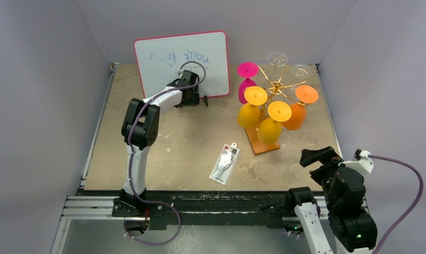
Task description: Take the wine glass off the wine glass rack
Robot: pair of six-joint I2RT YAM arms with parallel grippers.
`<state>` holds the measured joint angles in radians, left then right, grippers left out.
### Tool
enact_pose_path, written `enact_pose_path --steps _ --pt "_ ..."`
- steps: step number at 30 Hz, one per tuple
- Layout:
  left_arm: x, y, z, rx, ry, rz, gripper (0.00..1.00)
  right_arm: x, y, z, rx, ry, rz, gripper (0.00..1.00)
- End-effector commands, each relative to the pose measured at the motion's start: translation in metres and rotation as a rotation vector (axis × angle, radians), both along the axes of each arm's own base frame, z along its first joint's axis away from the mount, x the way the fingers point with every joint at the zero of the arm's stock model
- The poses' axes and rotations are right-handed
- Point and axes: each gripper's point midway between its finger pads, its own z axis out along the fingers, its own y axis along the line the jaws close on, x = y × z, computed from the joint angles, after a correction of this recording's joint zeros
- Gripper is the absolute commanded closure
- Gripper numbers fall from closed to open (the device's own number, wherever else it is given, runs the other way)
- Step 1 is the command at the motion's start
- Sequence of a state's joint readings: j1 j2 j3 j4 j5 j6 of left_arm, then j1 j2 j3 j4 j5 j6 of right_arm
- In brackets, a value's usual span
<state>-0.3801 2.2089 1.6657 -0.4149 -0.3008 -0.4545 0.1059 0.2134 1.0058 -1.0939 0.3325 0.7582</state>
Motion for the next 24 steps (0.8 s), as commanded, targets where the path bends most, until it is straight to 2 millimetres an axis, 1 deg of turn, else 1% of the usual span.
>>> enact_pose_path --steps 1,4,6,10,12,13,16,21,24 --pt "0.018 0.016 0.008 0.013 -0.039 0.047 0.27 0.002 -0.005 0.008 -0.018 -0.034 -0.022 0.00" --pt "0.013 0.029 0.009 0.017 -0.041 0.088 0.26 0.000 -0.006 0.006 -0.013 -0.036 -0.027 0.00" --pt "0.010 0.041 0.011 0.040 -0.048 0.127 0.24 0.000 -0.006 0.008 -0.010 -0.046 -0.027 0.00" --pt "0.002 0.038 0.014 0.006 -0.039 0.102 0.24 0.000 -0.006 0.008 -0.012 -0.044 -0.026 0.00" --pt "-0.007 0.029 0.016 -0.040 -0.030 0.061 0.24 0.001 -0.005 0.008 -0.013 -0.039 -0.025 0.00" --pt "-0.012 0.021 0.026 -0.077 -0.045 0.032 0.24 0.001 -0.005 0.007 -0.012 -0.038 -0.024 0.00" --pt "-0.032 0.003 0.042 -0.141 -0.079 -0.022 0.23 0.002 -0.006 0.008 -0.008 -0.039 -0.031 0.00" --pt "-0.069 -0.024 0.059 -0.179 -0.121 -0.090 0.22 0.003 -0.006 0.007 -0.006 -0.035 -0.037 0.00" --pt "-0.092 -0.051 0.064 -0.207 -0.121 -0.151 0.22 0.005 -0.005 0.007 -0.003 -0.032 -0.034 0.00"
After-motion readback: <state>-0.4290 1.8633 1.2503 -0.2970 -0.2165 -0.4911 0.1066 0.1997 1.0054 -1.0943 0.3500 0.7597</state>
